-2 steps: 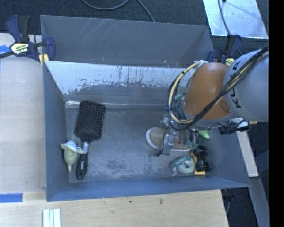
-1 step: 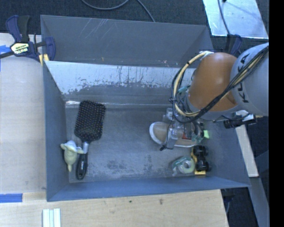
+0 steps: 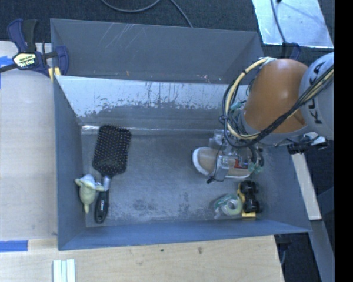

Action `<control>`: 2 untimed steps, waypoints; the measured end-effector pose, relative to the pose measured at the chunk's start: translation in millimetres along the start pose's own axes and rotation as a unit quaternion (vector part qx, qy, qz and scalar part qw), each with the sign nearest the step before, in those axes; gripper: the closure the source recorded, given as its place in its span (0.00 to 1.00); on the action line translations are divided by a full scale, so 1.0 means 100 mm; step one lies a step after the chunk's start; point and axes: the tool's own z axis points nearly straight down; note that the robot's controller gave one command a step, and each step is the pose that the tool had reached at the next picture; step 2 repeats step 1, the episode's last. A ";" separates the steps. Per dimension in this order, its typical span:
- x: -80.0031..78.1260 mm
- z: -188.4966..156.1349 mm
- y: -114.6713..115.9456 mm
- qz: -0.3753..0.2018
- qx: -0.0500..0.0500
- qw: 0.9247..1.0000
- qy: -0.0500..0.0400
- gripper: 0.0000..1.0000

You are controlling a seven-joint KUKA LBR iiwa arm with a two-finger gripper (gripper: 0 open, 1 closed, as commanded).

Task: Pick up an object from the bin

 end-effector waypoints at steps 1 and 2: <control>-0.03 -0.19 -0.04 0.001 0.000 1.000 0.003 1.00; -0.03 -0.19 -0.04 0.001 0.000 1.000 0.003 1.00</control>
Offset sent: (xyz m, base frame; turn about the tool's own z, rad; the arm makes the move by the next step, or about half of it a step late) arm 0.0145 -0.0131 0.1637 0.0290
